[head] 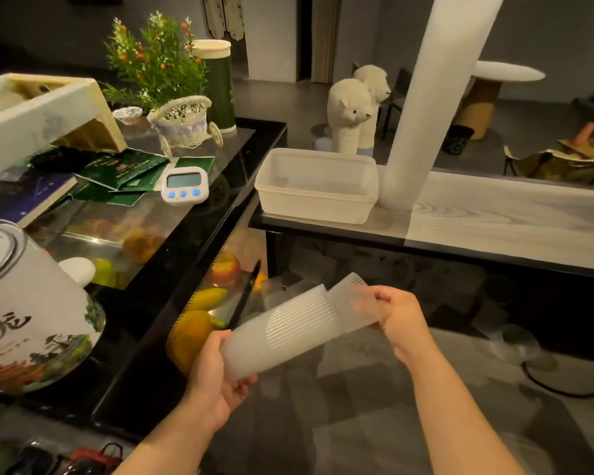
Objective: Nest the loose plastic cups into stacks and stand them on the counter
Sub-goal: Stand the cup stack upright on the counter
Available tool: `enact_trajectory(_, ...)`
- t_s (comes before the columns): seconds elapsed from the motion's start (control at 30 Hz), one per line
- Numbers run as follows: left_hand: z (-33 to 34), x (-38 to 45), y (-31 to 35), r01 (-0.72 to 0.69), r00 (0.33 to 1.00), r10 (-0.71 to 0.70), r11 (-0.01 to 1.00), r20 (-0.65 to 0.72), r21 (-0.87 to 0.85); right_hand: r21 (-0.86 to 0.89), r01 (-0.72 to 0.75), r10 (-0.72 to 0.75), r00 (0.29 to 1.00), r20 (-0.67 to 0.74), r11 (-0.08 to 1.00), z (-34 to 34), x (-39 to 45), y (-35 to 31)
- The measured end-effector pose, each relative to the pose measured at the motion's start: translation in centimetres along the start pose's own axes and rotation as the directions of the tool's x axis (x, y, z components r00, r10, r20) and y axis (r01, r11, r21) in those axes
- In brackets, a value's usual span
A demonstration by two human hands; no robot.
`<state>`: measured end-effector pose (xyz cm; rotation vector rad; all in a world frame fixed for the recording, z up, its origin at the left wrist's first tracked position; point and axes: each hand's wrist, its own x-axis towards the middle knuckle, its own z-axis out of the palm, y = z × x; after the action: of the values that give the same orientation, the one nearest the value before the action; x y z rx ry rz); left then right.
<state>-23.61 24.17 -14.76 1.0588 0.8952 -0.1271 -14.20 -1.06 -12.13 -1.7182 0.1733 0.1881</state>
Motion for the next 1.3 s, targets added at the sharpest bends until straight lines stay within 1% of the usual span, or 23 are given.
enact_trajectory(0.07,-0.3,-0.2,0.1,-0.010,1.000,0.010,1.000,0.004,0.004,0.041,-0.035,0.035,0.999,0.000,0.999,0.5,0.3,0.1)
enact_trajectory(0.2,-0.8,-0.5,0.0,-0.009,1.000,0.009,1.000,0.004,-0.013,0.242,-0.178,0.169,0.984,0.056,0.954,1.4,0.7,-0.1)
enact_trajectory(0.23,-0.9,-0.6,0.1,-0.011,1.000,0.011,1.000,0.003,-0.019,0.269,-0.203,0.190,0.979,0.075,0.942,1.5,0.8,-0.2)
enact_trajectory(0.3,-0.9,-0.6,0.3,-0.008,1.000,0.008,0.999,-0.005,-0.032,0.221,-0.177,0.159,0.982,0.100,0.959,1.9,1.0,-0.5)
enact_trajectory(0.47,-1.0,-0.6,0.3,0.027,1.000,-0.027,0.998,-0.007,-0.057,-0.001,-0.009,0.009,0.994,0.111,1.000,4.7,1.0,-0.6)
enact_trajectory(0.53,-1.3,-0.5,0.3,0.033,0.999,-0.034,0.997,-0.010,-0.063,-0.061,0.002,0.006,0.991,0.132,0.998,5.1,1.5,-0.5)
enact_trajectory(0.67,-1.3,-0.2,0.9,0.000,1.000,-0.001,0.999,-0.014,-0.039,-0.036,-0.025,0.028,0.996,0.080,0.999,3.4,2.7,-1.3)
enact_trajectory(0.7,-1.2,-0.1,0.9,-0.009,1.000,0.009,1.000,-0.005,-0.030,-0.064,-0.019,0.025,0.996,0.090,0.998,3.3,2.9,-1.5)
enact_trajectory(0.8,-1.2,0.4,1.1,-0.015,1.000,0.015,0.999,-0.007,-0.029,-0.197,0.044,-0.008,0.983,0.182,0.979,4.6,2.6,-1.7)
enact_trajectory(0.87,-1.1,0.8,1.1,0.001,1.000,-0.002,0.999,-0.020,-0.039,-0.210,0.084,-0.033,0.971,0.239,0.974,5.7,2.4,-1.9)
enact_trajectory(0.9,-1.0,0.9,1.1,0.016,1.000,-0.017,0.998,-0.013,-0.055,-0.141,0.063,-0.025,0.967,0.255,0.988,6.0,2.5,-2.0)
enact_trajectory(0.97,-0.6,1.1,1.1,0.052,0.999,-0.051,0.994,0.015,-0.092,0.076,-0.079,0.060,0.973,0.222,0.994,6.6,2.9,-1.5)
enact_trajectory(1.0,-0.4,1.2,1.1,0.074,0.997,-0.071,0.992,0.027,-0.106,0.127,-0.150,0.129,0.979,0.160,0.980,7.2,3.2,-0.5)
enact_trajectory(1.03,-0.2,1.1,1.1,0.094,0.995,-0.090,0.988,0.036,-0.124,0.141,-0.213,0.204,0.976,0.079,0.967,7.9,3.3,0.4)
enact_trajectory(1.07,-0.1,1.0,1.1,0.107,0.994,-0.101,0.984,0.046,-0.142,0.182,-0.279,0.277,0.960,0.035,0.943,8.8,3.5,1.8)
enact_trajectory(1.1,0.0,0.9,1.2,0.111,0.993,-0.103,0.981,0.055,-0.157,0.270,-0.355,0.353,0.934,0.057,0.895,9.9,3.6,3.4)
enact_trajectory(1.13,-0.1,0.9,1.2,0.110,0.993,-0.102,0.980,0.056,-0.164,0.347,-0.434,0.415,0.900,0.132,0.832,11.2,3.7,4.8)
enact_trajectory(1.17,-0.3,0.8,1.2,0.109,0.994,-0.103,0.980,0.048,-0.165,0.272,-0.463,0.433,0.886,0.163,0.844,12.2,3.4,6.0)
enact_trajectory(1.2,-0.4,0.8,1.3,0.107,0.994,-0.102,0.982,0.038,-0.158,0.164,-0.443,0.422,0.894,0.150,0.881,13.0,3.2,6.9)
enact_trajectory(1.23,-0.5,0.7,1.2,0.105,0.994,-0.101,0.983,0.029,-0.150,0.068,-0.413,0.406,0.909,0.091,0.908,13.6,3.2,7.7)
enact_trajectory(1.3,-0.6,0.6,1.1,0.101,0.995,-0.100,0.985,0.018,-0.136,-0.008,-0.315,0.315,0.949,0.008,0.949,14.0,3.3,8.5)
